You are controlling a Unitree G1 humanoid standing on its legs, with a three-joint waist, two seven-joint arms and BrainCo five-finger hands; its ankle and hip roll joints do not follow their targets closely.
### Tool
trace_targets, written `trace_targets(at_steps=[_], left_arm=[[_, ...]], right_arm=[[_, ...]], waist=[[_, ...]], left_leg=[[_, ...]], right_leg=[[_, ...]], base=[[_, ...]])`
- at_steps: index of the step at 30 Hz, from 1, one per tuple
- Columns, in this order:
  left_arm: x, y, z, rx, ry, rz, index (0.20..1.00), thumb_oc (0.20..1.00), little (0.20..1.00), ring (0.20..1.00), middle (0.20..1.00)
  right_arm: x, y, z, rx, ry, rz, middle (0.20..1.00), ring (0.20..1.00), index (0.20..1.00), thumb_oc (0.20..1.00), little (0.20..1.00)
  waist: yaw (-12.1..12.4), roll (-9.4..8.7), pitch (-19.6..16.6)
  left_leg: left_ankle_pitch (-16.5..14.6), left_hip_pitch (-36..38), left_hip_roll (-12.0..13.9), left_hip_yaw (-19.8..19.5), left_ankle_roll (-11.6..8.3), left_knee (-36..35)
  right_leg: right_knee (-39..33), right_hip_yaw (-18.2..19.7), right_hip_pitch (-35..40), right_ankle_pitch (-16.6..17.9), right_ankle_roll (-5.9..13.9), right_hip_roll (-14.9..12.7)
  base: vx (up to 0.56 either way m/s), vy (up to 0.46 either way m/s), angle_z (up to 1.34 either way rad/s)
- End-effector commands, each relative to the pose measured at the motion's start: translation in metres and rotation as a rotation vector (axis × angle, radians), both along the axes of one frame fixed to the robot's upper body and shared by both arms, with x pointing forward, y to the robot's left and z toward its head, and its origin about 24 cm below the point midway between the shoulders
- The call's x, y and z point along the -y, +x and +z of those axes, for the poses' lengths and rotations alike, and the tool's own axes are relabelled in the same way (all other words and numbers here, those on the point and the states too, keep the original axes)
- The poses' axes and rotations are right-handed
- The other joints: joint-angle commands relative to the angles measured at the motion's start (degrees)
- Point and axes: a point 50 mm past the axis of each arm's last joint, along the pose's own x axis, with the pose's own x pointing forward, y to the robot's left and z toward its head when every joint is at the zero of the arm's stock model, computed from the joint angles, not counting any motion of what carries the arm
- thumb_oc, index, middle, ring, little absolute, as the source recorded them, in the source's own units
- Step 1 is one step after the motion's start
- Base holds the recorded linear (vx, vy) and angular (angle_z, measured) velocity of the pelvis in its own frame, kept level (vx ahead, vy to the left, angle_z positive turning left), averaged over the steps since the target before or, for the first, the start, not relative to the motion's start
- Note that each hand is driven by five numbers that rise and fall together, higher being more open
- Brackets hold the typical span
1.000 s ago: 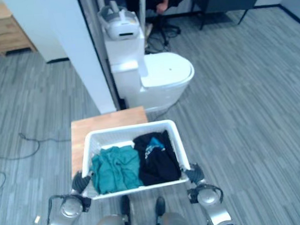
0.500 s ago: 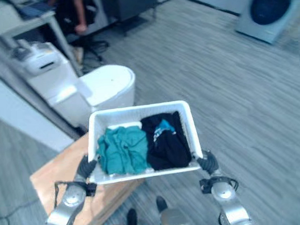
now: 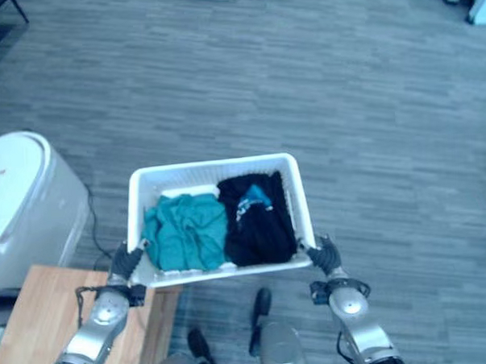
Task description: Grab the laundry basket,head to the washer,open it,put in the laundry and shut it.
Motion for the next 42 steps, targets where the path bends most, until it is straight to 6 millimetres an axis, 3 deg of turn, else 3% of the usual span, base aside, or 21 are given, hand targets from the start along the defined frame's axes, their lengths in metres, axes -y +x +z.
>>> trace_targets(at_steps=[1,3,6,8,9,11,16,20,21,23,24,25,26,28,29,31,35,38,39,41,42], left_arm=[[0.008,0.008,0.024,0.157,-0.038,-0.028,0.2,0.2,0.2,0.2,0.2],[0.01,0.009,0.026,0.165,-0.044,-0.032,0.2,0.2,0.2,0.2,0.2],[0.012,0.004,0.022,0.155,-0.059,-0.024,0.2,0.2,0.2,0.2,0.2],[0.009,0.0,0.019,0.136,-0.06,-0.016,0.2,0.2,0.2,0.2,0.2],[0.009,0.0,0.019,0.136,-0.06,-0.016,0.2,0.2,0.2,0.2,0.2],[0.009,-0.004,0.015,0.118,-0.061,-0.009,0.2,0.2,0.2,0.2,0.2],[0.009,-0.005,0.017,0.121,-0.063,-0.013,0.2,0.2,0.2,0.2,0.2],[0.007,-0.006,0.017,0.12,-0.05,-0.019,0.2,0.2,0.2,0.2,0.2],[0.007,-0.002,0.018,0.12,-0.031,-0.041,0.2,0.2,0.2,0.2,0.2],[0.006,-0.001,0.019,0.123,-0.021,-0.046,0.2,0.2,0.2,0.2,0.2],[0.003,0.001,0.022,0.136,-0.007,-0.041,0.2,0.2,0.2,0.2,0.2],[-0.001,0.003,0.027,0.152,0.009,-0.039,0.2,0.2,0.2,0.2,0.2],[-0.001,0.004,0.028,0.157,0.011,-0.034,0.2,0.2,0.2,0.2,0.2],[-0.002,0.002,0.028,0.157,0.004,-0.033,0.2,0.2,0.2,0.2,0.2],[-0.003,0.001,0.027,0.15,-0.004,-0.021,0.2,0.2,0.2,0.2,0.2],[-0.003,0.002,0.025,0.149,0.003,-0.022,0.2,0.2,0.2,0.2,0.2],[0.0,-0.003,0.021,0.137,-0.004,-0.028,0.2,0.2,0.2,0.2,0.2],[0.004,-0.005,0.017,0.122,-0.028,-0.026,0.2,0.2,0.2,0.2,0.2],[0.004,-0.007,0.016,0.116,-0.044,-0.023,0.2,0.2,0.2,0.2,0.2],[0.005,-0.009,0.015,0.107,-0.059,-0.025,0.2,0.2,0.2,0.2,0.2],[0.005,-0.009,0.015,0.108,-0.059,-0.025,0.2,0.2,0.2,0.2,0.2]], right_arm=[[-0.031,0.029,0.066,0.368,0.157,0.162,0.2,0.2,0.2,0.2,0.2],[-0.03,0.03,0.067,0.368,0.147,0.164,0.2,0.2,0.2,0.2,0.2],[-0.032,0.031,0.067,0.363,0.134,0.193,0.2,0.2,0.2,0.2,0.2],[-0.031,0.032,0.066,0.36,0.129,0.181,0.2,0.2,0.2,0.2,0.2],[-0.031,0.032,0.066,0.36,0.129,0.181,0.2,0.2,0.2,0.2,0.2],[-0.031,0.032,0.066,0.363,0.129,0.171,0.2,0.2,0.2,0.2,0.2],[-0.028,0.032,0.066,0.37,0.124,0.147,0.2,0.2,0.2,0.2,0.2],[-0.034,0.031,0.064,0.366,0.132,0.163,0.2,0.2,0.2,0.2,0.2],[-0.037,0.03,0.063,0.36,0.125,0.171,0.2,0.2,0.2,0.2,0.2],[-0.039,0.031,0.063,0.364,0.135,0.181,0.2,0.2,0.2,0.2,0.2],[-0.042,0.031,0.065,0.378,0.154,0.183,0.2,0.2,0.2,0.2,0.2],[-0.047,0.031,0.066,0.381,0.156,0.204,0.2,0.2,0.2,0.2,0.2],[-0.049,0.032,0.066,0.381,0.154,0.212,0.2,0.2,0.2,0.2,0.2],[-0.052,0.034,0.066,0.372,0.178,0.222,0.2,0.2,0.2,0.2,0.2],[-0.047,0.033,0.063,0.358,0.184,0.199,0.2,0.2,0.2,0.2,0.2],[-0.043,0.029,0.059,0.344,0.177,0.181,0.2,0.2,0.2,0.2,0.2],[-0.038,0.018,0.05,0.306,0.193,0.161,0.2,0.2,0.2,0.2,0.2],[-0.033,0.014,0.046,0.291,0.18,0.15,0.2,0.2,0.2,0.2,0.2],[-0.029,0.014,0.047,0.292,0.173,0.14,0.2,0.2,0.2,0.2,0.2],[-0.023,0.014,0.048,0.296,0.165,0.132,0.2,0.2,0.2,0.2,0.2],[-0.024,0.015,0.048,0.297,0.166,0.132,0.2,0.2,0.2,0.2,0.2]], waist=[[0.0,-1.53,-3.4],[0.6,-2.09,-2.8],[3.9,-2.78,-2.3],[5.3,-1.99,-2.0],[5.4,-2.08,-2.1],[7.2,-0.78,-2.0],[9.0,-0.65,-1.8],[10.1,-1.9,-3.9],[10.0,-3.9,-4.8],[10.0,-4.24,-5.1],[9.6,-5.07,-5.1],[8.9,-4.83,-4.7],[8.6,-4.08,-4.7],[6.6,-1.74,-3.2],[5.4,-2.11,-2.2],[4.0,-1.93,-1.6],[3.1,-2.2,-2.9],[1.9,-0.93,-4.0],[1.7,-0.02,-4.7],[1.9,0.3,-4.8],[1.8,0.1,-4.9]], left_leg=[[-4.9,-2.8,4.0,-5.7,-2.47,20.2],[-3.4,-4.8,3.3,-7.2,-2.01,22.6],[-6.3,-11.4,-3.7,-14.5,-0.84,19.6],[-2.2,-14.7,-5.3,-15.2,-1.08,13.6],[-1.8,-14.7,-5.4,-15.2,-1.07,13.1],[4.3,-18.9,-6.5,-15.7,-2.1,5.1],[7.5,-21.9,-7.6,-14.8,-2.27,-1.7],[9.5,-22.0,-7.3,-15.6,-0.37,1.3],[7.8,-20.5,-7.9,-15.5,0.67,3.4],[7.1,-20.0,-7.7,-15.4,1.1,3.7],[5.5,-18.7,-8.5,-15.0,1.78,4.3],[3.3,-15.2,-8.0,-14.4,2.57,3.8],[2.6,-13.2,-7.4,-14.3,2.75,2.9],[-1.2,-5.2,-6.3,-15.4,2.38,0.6],[-3.5,-1.1,-7.3,-16.9,1.82,0.1],[-6.4,3.0,-7.4,-19.3,0.93,-0.1],[-11.1,8.3,-7.6,-22.7,0.05,1.0],[-9.1,8.6,-5.4,-23.8,-1.91,5.9],[-3.3,7.0,-3.4,-24.0,-4.22,12.2],[2.3,3.6,-1.5,-24.0,-5.05,21.3],[2.6,3.4,-1.7,-24.1,-5.02,21.2]], right_leg=[[1.8,8.4,2.5,-11.2,1.4,2.5],[1.5,8.5,2.6,-10.5,0.47,2.3],[-0.2,11.7,6.2,-11.5,1.17,2.0],[-1.3,13.5,9.2,-12.4,1.31,3.2],[-1.4,13.5,9.0,-12.3,1.29,3.1],[-1.7,15.5,12.5,-14.4,1.02,5.5],[-1.5,19.0,17.2,-17.4,0.85,6.7],[0.1,21.3,20.1,-19.2,1.8,6.0],[5.0,20.8,19.3,-18.2,3.96,3.9],[9.0,21.1,17.7,-16.1,4.85,3.8],[13.4,21.0,16.4,-12.4,7.37,2.9],[19.5,18.7,11.2,-8.5,8.85,1.3],[20.8,16.8,7.9,-7.6,8.17,0.7],[14.0,8.6,-0.5,-11.5,5.57,-0.4],[4.5,8.1,-4.2,-9.1,6.14,1.0],[-1.9,8.8,-7.7,-6.1,7.47,1.8],[-1.1,9.3,-7.7,-3.4,7.2,0.3],[1.1,10.5,-6.2,-3.1,5.67,1.2],[1.8,10.2,-4.8,-3.6,4.39,1.8],[1.1,10.7,-1.2,-5.3,2.28,3.3],[0.9,10.6,-1.3,-5.2,2.3,3.1]], base=[[0.15,-0.126,-0.36],[0.02,-0.106,-0.69],[0.28,-0.06,-0.96],[0.4,0.009,-0.74],[0.44,0.027,-0.57],[0.39,0.019,-0.56],[0.4,0.064,-0.38],[0.57,0.152,-0.5],[0.32,0.08,-0.36],[0.37,0.123,-0.12],[0.5,0.173,-0.06],[0.48,0.166,-0.18],[0.61,0.181,-0.21],[0.82,0.125,-0.36],[0.82,0.011,-0.16],[0.69,-0.059,0.89],[0.59,-0.142,0.91],[0.53,-0.21,0.63],[0.42,-0.214,0.64],[0.42,-0.218,0.46],[0.26,-0.144,0.2]])
